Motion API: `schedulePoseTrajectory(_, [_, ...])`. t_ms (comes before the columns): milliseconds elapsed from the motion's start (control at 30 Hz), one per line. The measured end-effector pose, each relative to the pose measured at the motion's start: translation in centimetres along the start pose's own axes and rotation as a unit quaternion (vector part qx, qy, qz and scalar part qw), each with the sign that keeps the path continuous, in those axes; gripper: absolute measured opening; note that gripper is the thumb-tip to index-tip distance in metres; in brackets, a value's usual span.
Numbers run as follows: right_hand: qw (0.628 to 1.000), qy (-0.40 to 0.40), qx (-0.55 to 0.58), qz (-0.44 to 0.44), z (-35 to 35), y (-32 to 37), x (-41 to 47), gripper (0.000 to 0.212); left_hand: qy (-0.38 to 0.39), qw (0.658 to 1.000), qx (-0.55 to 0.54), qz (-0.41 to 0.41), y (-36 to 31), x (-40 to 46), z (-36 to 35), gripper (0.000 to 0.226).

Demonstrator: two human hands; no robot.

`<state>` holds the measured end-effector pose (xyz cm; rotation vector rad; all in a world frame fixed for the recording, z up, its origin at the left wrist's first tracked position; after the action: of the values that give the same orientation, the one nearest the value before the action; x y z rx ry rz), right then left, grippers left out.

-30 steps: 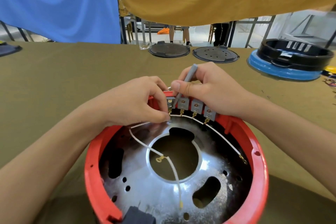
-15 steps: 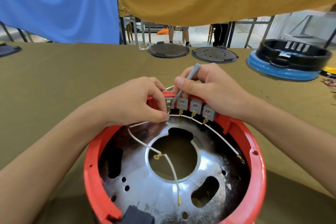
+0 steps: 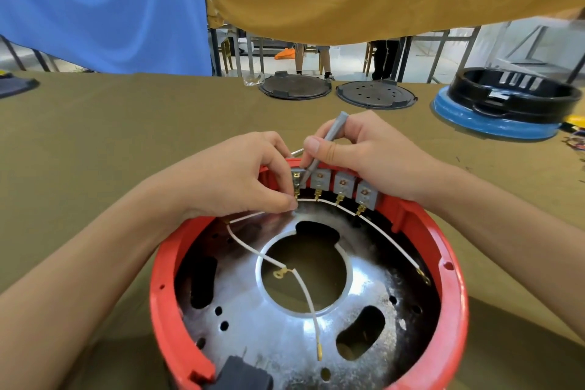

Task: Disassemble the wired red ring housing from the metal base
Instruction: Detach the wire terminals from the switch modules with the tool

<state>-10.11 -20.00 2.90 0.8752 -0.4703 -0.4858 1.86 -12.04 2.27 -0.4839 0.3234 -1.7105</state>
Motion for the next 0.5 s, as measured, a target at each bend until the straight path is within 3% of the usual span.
schedulePoseTrajectory(133, [0.999, 0.03, 0.011, -0.031, -0.3, -0.5, 0.1, 0.03, 0.003, 1.0, -0.002, 0.002, 0.0, 0.0, -0.1, 0.007])
schedulePoseTrajectory(333, [0.995, -0.026, -0.058, 0.082, 0.1, 0.9, -0.6, 0.017, 0.0, 1.0, 0.001, 0.006, 0.1, -0.1, 0.0, 0.006])
schedulePoseTrajectory(500, [0.982, -0.029, -0.151, 0.109, -0.1, 1.5, -0.7, 0.01, 0.008, 1.0, -0.013, 0.008, 0.0, -0.2, 0.0, 0.006])
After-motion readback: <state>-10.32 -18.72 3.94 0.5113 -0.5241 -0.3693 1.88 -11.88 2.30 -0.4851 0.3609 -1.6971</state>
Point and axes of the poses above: each hand's wrist, its own x-axis towards the middle knuckle, its own z-axis out of the back of the hand, y = z × x, the point moved 6 cm from there along x, towards the middle knuckle, and after that the axes turned 5 degrees about -z, right-handed, at the moved point
